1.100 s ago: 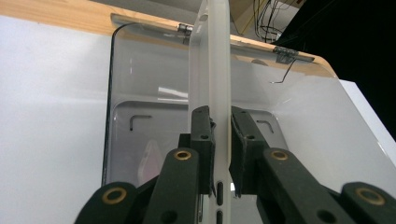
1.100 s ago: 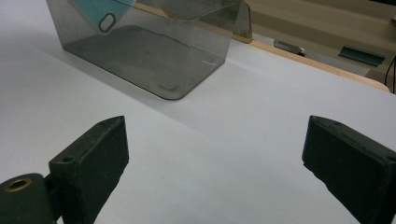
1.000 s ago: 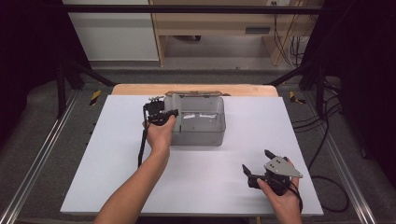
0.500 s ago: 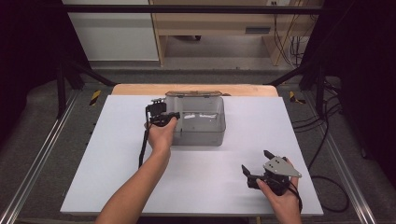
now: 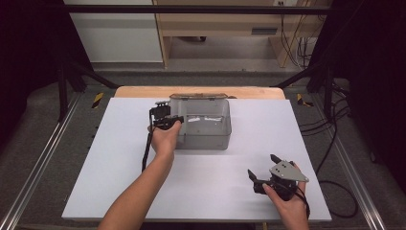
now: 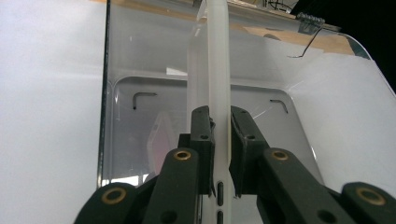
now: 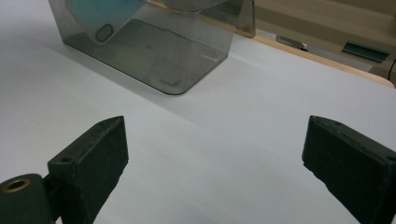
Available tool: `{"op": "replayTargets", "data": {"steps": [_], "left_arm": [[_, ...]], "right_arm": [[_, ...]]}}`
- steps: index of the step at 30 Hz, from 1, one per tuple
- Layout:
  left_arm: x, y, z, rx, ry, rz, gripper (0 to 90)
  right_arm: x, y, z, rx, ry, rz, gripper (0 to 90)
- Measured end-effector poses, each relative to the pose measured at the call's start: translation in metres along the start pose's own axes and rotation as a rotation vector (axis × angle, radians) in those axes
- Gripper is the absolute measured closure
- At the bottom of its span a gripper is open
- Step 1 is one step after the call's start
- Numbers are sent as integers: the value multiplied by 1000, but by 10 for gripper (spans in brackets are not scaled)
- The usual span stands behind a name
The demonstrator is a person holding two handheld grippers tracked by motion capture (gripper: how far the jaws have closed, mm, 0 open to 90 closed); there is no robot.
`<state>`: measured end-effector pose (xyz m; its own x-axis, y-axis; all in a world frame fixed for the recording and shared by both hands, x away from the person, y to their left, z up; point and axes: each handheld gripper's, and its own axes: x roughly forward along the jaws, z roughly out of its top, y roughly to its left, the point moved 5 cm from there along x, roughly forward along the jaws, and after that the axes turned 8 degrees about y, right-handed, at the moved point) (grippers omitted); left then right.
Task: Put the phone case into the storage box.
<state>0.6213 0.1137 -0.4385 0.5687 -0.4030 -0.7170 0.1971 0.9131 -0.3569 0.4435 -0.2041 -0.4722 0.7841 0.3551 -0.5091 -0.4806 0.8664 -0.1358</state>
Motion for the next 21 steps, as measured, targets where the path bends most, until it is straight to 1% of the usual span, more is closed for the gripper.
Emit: {"op": "replayTargets", "data": {"steps": [3,6,14,15,21], "left_arm": [[0,2,1,2,8,4,805],[0,3,2,14,17,13,803],[2,0,3,24,21,17,804],[3,0,3,31,22,19,804],[4,3,4,25,20,34,802]], "right_arm": [[0,0,0,2,3,1,73],[1,0,0,-1,4,2,73],[2,1,-1,-2,10,2,73],[2,1,-1,-3,11,2,73],[3,1,-2,0,18,7,73]]}}
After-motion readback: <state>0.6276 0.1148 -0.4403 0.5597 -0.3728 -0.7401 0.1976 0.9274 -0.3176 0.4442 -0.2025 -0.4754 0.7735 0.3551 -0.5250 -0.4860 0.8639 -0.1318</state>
